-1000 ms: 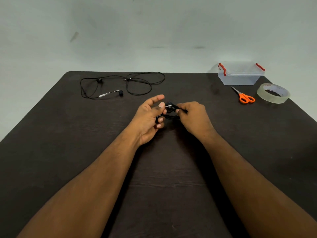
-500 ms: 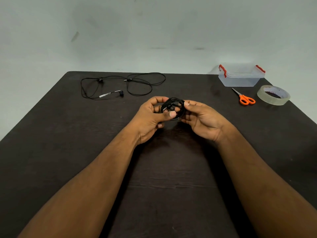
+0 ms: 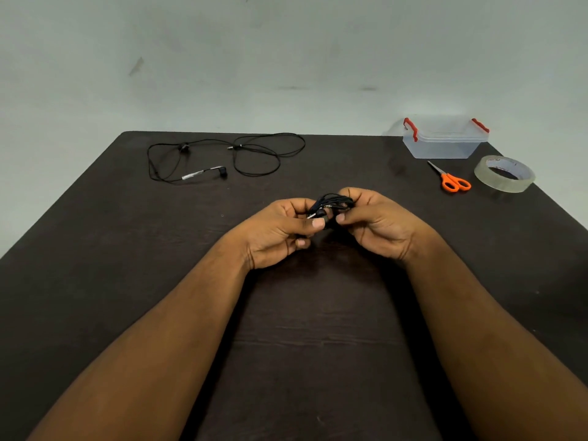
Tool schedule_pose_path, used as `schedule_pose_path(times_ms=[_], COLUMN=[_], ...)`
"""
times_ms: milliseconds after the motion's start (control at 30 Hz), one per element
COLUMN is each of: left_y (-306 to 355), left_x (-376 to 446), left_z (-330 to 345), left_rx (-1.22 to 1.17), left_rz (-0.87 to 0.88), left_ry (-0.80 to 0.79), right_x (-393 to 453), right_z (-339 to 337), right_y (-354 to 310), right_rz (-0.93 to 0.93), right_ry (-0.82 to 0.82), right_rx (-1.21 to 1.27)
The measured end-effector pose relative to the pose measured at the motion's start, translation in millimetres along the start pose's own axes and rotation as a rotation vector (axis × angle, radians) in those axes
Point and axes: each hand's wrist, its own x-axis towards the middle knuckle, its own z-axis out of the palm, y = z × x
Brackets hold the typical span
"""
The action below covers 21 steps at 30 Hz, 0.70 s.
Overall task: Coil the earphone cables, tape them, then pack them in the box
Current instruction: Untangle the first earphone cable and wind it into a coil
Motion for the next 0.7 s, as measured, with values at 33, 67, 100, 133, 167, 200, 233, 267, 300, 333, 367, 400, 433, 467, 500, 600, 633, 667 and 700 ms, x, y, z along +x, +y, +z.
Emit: schedule_pose_path(times_ms=[33,67,100,133,167,200,233,267,300,333,367,400,433,467,500,600,633,667,700], left_y=[-0.4,-0.5,-0.4,-0.1,0.5,1.5,2.4,3.1,3.1,1.9,0.2,-1.1,-1.7,-1.2,-0.4,1.6,1.5,0.4,-0.8], left_x=[-0.4,-0.4,-0.4,-0.2,0.1,0.8,1.7,2.7,3.8,5.1,5.8,5.9,5.2,4.2,3.3,2.5,3.5,4.9,6.4], left_z=[-0.9,-1.5,-1.4,-0.6,0.3,1.5,3.1,4.8,7.0,9.4,11.9,13.5,14.0,12.9,11.4,6.3,6.2,6.7,7.9], left_rx=[-0.001,-0.004,-0.013,-0.03,-0.051,-0.06,-0.052,-0.026,0.016,0.073,0.125,0.158,0.165,0.155,0.138,0.073,0.057,0.047,0.042], left_rz=[-0.004,-0.006,-0.009,-0.018,-0.033,-0.053,-0.072,-0.085,-0.083,-0.066,-0.043,-0.022,-0.002,0.021,0.048,0.092,0.1,0.107,0.116], left_ry=[-0.012,-0.017,-0.019,-0.014,0.0,0.021,0.046,0.072,0.099,0.125,0.143,0.153,0.157,0.154,0.154,0.224,0.263,0.302,0.338], right_x=[1.0,2.3,3.2,3.9,4.2,4.2,4.2,4.2,4.1,4.0,3.8,3.9,3.9,4.0,3.9,3.1,3.3,3.9,4.7], right_z=[0.1,0.5,0.7,1.0,1.4,1.9,2.2,2.8,3.6,4.0,4.4,4.0,3.0,1.5,0.0,-5.0,-5.5,-5.6,-5.6], right_y=[0.7,1.1,1.5,1.9,2.2,2.3,2.4,2.7,2.9,3.1,3.0,2.9,2.6,2.5,1.7,0.4,1.0,1.4,1.7], right_rz=[0.002,0.001,-0.002,-0.004,-0.005,-0.004,0.0,0.004,0.009,0.01,0.01,0.013,0.016,0.018,0.019,0.027,0.021,0.014,0.01], right_ry=[0.034,0.058,0.075,0.085,0.09,0.087,0.076,0.061,0.05,0.049,0.056,0.068,0.081,0.095,0.105,0.123,0.138,0.167,0.21], right_rx=[-0.011,-0.013,-0.011,-0.006,-0.001,0.0,-0.004,-0.014,-0.038,-0.075,-0.114,-0.142,-0.146,-0.128,-0.093,-0.001,0.01,0.006,-0.011])
